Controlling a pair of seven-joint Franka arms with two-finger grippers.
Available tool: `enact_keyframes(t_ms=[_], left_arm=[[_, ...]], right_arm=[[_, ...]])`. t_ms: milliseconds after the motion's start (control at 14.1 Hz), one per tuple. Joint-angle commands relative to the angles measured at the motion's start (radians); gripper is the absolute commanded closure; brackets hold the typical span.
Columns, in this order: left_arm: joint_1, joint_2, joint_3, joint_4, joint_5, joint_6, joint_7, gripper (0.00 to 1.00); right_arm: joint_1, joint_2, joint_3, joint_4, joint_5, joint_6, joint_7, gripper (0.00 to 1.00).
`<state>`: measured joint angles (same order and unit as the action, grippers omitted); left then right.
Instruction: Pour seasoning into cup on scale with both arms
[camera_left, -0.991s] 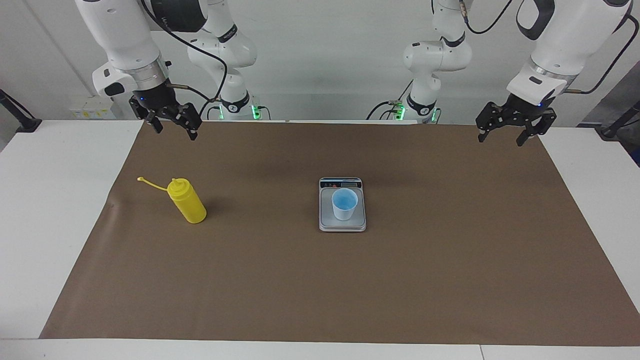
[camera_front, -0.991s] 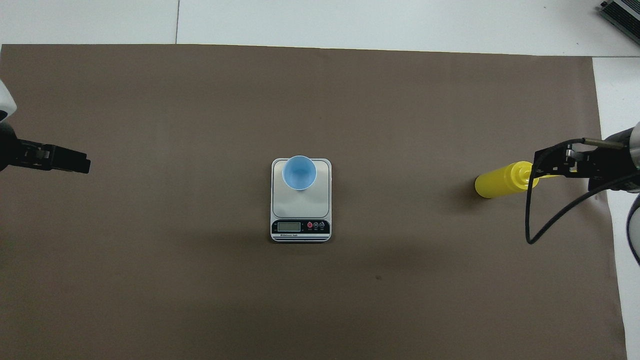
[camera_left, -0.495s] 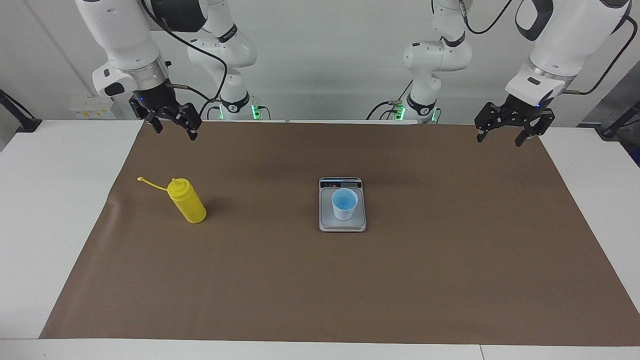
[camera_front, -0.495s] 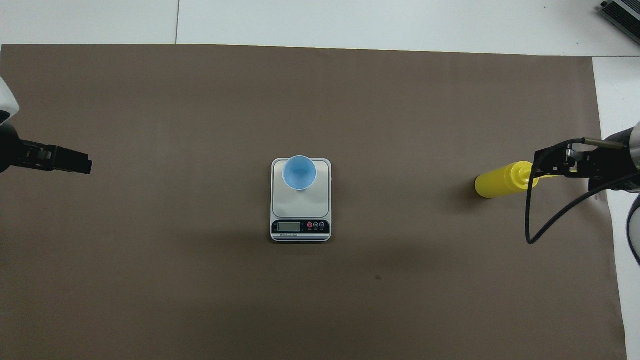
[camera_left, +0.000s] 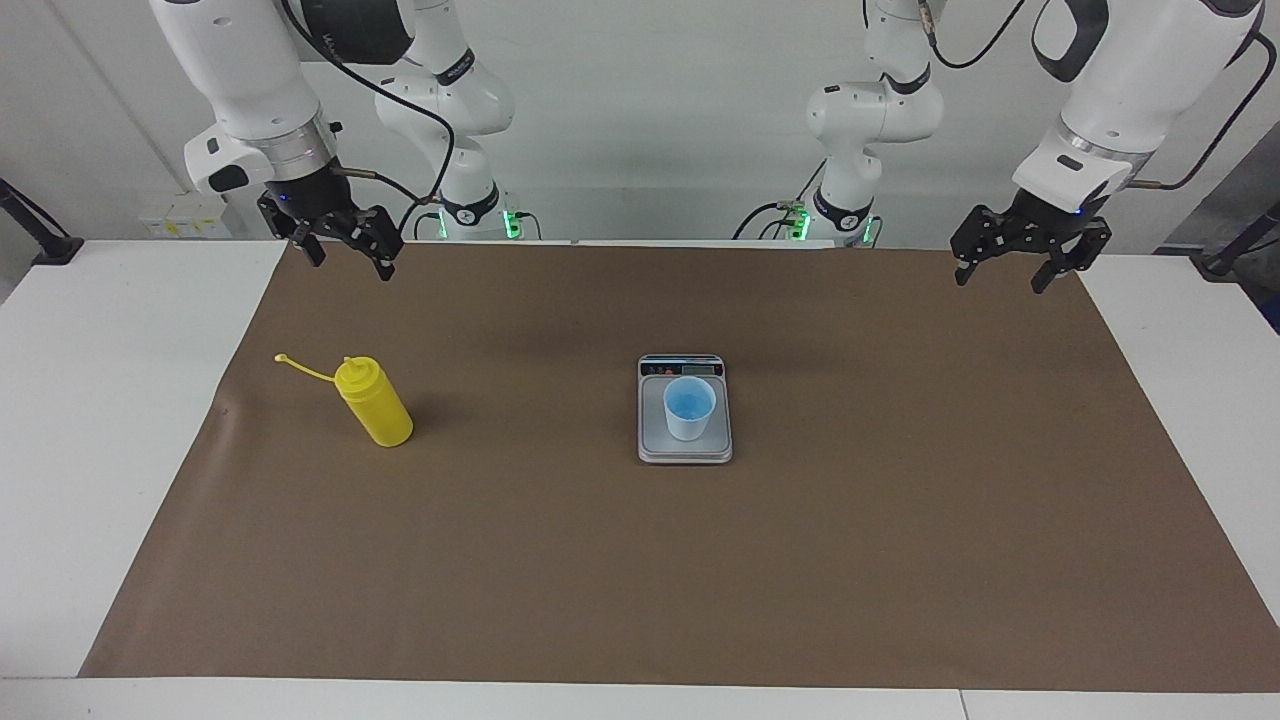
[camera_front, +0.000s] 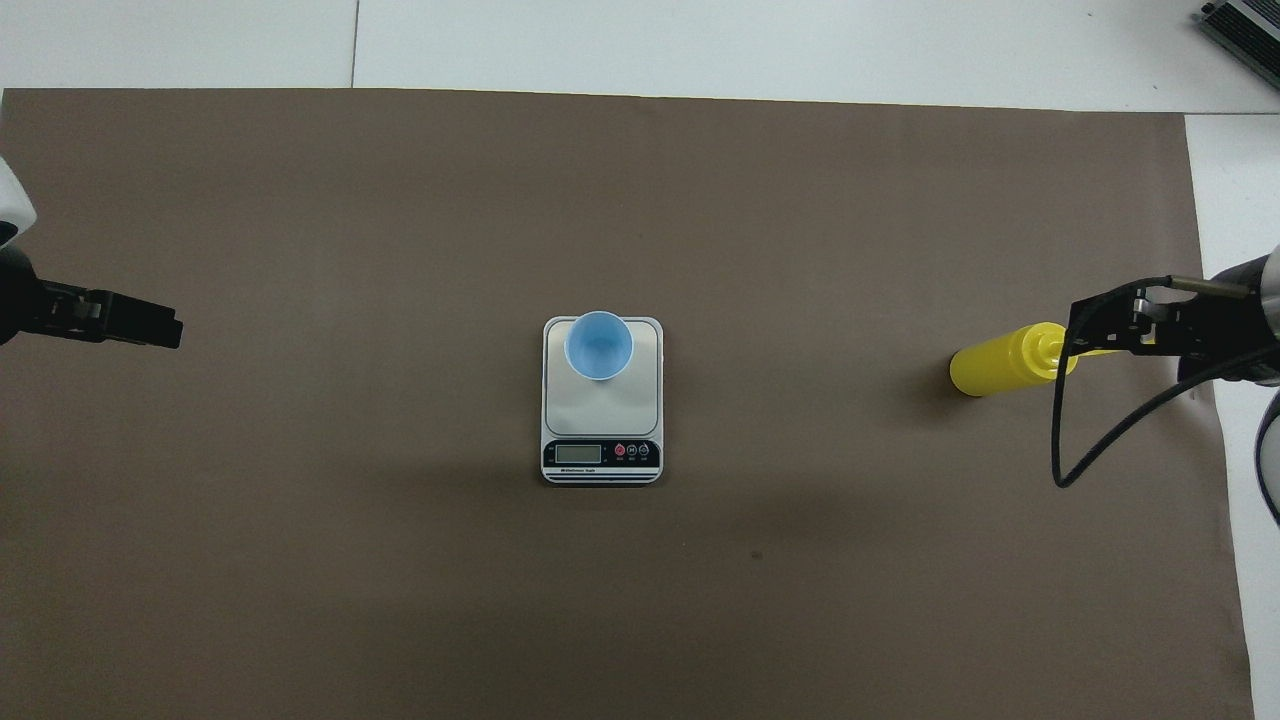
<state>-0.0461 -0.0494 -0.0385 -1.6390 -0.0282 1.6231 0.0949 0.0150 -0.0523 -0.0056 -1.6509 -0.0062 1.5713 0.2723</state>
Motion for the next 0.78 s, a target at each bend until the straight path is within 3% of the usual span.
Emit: enact_keyframes(t_ms=[0, 142, 354, 708], left_arm=[[0.011, -0.024, -0.004, -0.033, -0.012, 0.021, 0.002, 0.00], [0.011, -0.024, -0.004, -0.033, -0.012, 0.023, 0.002, 0.00], [0.011, -0.024, -0.004, -0.033, -0.012, 0.021, 0.002, 0.00], [0.011, -0.024, -0.004, -0.033, -0.012, 0.021, 0.002, 0.00]], right_arm=[[-0.042, -0.007, 0.000, -0.006, 0.002, -0.019, -0.027, 0.00], [-0.065, -0.004, -0.002, -0.007, 0.006, 0.018, 0.016, 0.00], [-0.116, 0.006, -0.002, -0.012, 0.032, 0.041, 0.227, 0.00], [-0.246, 0.095, -0.002, -0.003, 0.129, 0.101, 0.363, 0.00]])
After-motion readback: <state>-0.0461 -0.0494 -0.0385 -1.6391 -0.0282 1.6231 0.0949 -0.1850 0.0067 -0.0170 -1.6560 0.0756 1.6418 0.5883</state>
